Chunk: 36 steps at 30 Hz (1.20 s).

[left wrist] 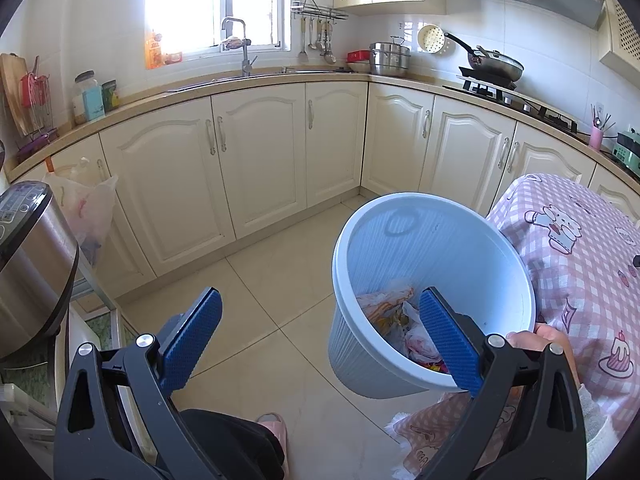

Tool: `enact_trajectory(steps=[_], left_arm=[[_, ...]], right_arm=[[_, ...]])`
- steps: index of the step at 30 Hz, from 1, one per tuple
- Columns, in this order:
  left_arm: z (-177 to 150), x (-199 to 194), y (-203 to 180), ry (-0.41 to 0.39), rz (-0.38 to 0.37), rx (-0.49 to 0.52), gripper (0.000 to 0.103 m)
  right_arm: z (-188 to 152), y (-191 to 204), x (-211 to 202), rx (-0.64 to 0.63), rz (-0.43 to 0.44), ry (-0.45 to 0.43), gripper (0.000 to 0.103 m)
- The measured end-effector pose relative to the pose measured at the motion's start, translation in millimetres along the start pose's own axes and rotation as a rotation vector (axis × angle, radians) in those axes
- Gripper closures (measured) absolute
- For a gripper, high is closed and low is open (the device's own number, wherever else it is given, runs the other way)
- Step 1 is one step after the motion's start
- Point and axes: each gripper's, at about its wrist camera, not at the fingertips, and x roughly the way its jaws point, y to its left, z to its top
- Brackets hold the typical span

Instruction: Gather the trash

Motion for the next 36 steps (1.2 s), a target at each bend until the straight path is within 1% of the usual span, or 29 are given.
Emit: enact_trajectory(steps=[24, 29, 36], left_arm=[[1.6, -0.9, -1.6, 0.003, -0.001, -0.005, 0.008], [1.0, -3.0, -2.5, -0.021, 0.007, 0.010, 0.008], [2.8, -2.5, -0.1, -0.021, -0.006, 0.005, 0.008]], right_arm=[[0.0, 0.1, 0.0, 0.000, 0.000, 0.000, 0.004], [0.0, 0.0, 0.0, 0.000, 0.000, 0.000, 0.004], [0.0, 0.1, 0.0, 0.000, 0.000, 0.000, 0.004]])
